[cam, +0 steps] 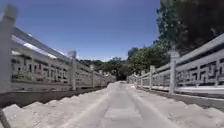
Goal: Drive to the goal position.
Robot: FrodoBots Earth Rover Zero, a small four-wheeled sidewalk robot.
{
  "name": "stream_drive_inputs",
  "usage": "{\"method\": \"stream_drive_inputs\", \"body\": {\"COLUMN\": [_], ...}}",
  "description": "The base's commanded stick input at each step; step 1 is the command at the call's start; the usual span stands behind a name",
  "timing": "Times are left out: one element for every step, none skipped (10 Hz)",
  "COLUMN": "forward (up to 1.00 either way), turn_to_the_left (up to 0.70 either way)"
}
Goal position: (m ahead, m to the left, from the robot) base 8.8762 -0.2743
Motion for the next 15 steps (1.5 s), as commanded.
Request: {"method": "stream_drive_inputs", "body": {"forward": [0.45,0.45,0.45,0.45,0.45,0.45,0.45,0.45,0.45,0.45,0.45,0.45,0.45,0.45,0.45], "turn_to_the_left": [0.00,0.00,0.00,0.00,0.00,0.00,0.00,0.00,0.00,0.00,0.00,0.00,0.00,0.00,0.00]}}
